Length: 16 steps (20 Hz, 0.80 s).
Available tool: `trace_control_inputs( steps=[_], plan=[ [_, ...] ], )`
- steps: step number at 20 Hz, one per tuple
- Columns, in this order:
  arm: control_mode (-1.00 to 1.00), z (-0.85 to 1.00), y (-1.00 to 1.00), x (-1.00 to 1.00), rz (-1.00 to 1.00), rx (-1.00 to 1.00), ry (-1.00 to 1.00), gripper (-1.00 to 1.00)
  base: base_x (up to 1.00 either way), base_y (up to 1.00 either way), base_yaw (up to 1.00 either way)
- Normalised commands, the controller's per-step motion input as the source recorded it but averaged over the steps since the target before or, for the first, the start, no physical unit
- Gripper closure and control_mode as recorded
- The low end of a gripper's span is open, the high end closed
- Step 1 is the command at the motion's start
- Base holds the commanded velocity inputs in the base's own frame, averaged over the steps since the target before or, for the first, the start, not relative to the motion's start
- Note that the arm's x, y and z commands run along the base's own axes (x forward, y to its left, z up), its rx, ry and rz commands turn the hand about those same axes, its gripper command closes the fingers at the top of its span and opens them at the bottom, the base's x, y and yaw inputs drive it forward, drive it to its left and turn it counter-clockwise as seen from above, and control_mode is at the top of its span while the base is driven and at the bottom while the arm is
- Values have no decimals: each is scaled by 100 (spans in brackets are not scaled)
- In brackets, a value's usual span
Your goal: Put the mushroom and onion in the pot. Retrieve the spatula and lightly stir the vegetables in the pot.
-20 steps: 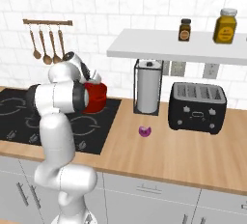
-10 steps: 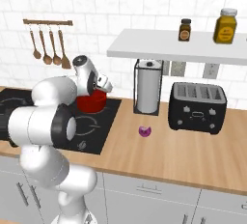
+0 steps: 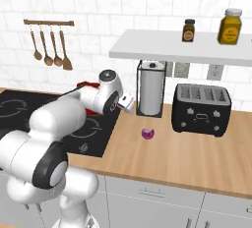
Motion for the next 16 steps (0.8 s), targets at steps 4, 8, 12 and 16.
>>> trace_control_inputs(
  steps=[4, 8, 12, 16],
  plan=[
    [-100, -13, -100, -23, -15, 6, 13, -100, 0, 0, 0],
    [-100, -28, -100, -26, -14, 14, 13, -100, 0, 0, 0],
    [-100, -47, -94, -37, -10, 16, 8, -100, 0, 0, 0],
    [-100, -49, -61, -1, -4, 16, 3, -100, 0, 0, 0]
  ],
)
